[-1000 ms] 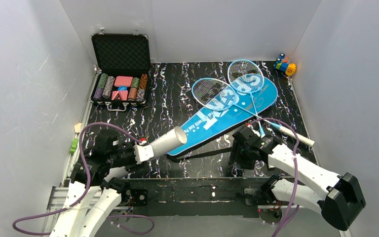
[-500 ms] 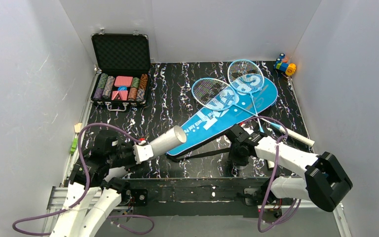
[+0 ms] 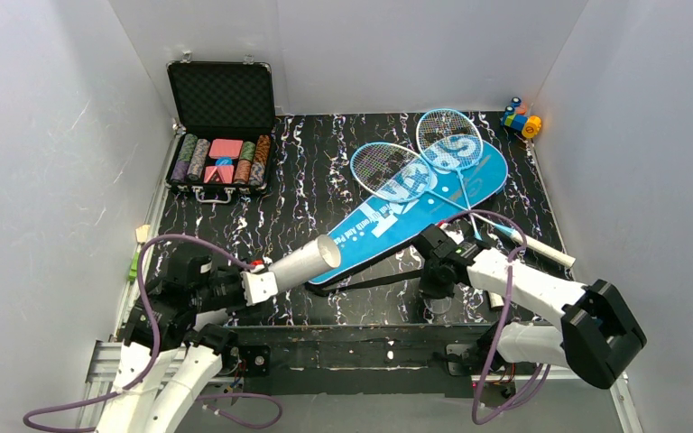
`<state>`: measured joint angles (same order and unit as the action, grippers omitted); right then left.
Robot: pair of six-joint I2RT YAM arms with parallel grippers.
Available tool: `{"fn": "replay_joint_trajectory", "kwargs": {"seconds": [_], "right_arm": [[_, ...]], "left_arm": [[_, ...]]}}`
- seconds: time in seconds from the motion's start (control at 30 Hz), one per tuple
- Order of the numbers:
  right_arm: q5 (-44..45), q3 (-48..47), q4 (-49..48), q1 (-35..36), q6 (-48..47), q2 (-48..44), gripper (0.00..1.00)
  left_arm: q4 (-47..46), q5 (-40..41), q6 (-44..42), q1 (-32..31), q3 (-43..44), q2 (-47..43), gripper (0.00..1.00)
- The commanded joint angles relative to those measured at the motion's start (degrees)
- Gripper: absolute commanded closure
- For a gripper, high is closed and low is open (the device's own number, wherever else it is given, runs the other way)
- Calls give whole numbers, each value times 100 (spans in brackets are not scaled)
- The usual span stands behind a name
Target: Pack up the badminton gear
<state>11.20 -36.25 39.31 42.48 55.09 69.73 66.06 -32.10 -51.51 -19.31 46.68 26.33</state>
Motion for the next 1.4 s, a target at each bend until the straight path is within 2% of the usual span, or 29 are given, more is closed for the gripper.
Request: {"fn": "replay_joint_trajectory", "kwargs": {"seconds": [0.0,0.23,0.4,0.63,0.93,1.2,1.37], "right_arm": [[-114,-697,355,55,-194,-529,99],[-1222,-2425,792,483,-781,-1321,99],[-2322,-3526,489,795,-1110,-1555,99],[-3192,-3627,-852,1298,-990,-1430,99],[-3252,-3682,-1194,1360,-987,-1405,99],[-3300,-3942,-865,1360,-877,-1221,99],[-2991,-4267,-498,1347,-831,-1145,99]], "left_arm": [[-12,-223,-205,-18,48,-111,67],[10,-277,-423,-20,-105,-295,67],[-49,-349,-459,-24,-137,-250,67],[-183,-347,-360,-20,-21,-116,68],[-48,-133,-282,-20,-1,-131,69],[-119,22,-44,-20,-136,-163,72],[-131,137,239,-20,-198,-49,74]]}}
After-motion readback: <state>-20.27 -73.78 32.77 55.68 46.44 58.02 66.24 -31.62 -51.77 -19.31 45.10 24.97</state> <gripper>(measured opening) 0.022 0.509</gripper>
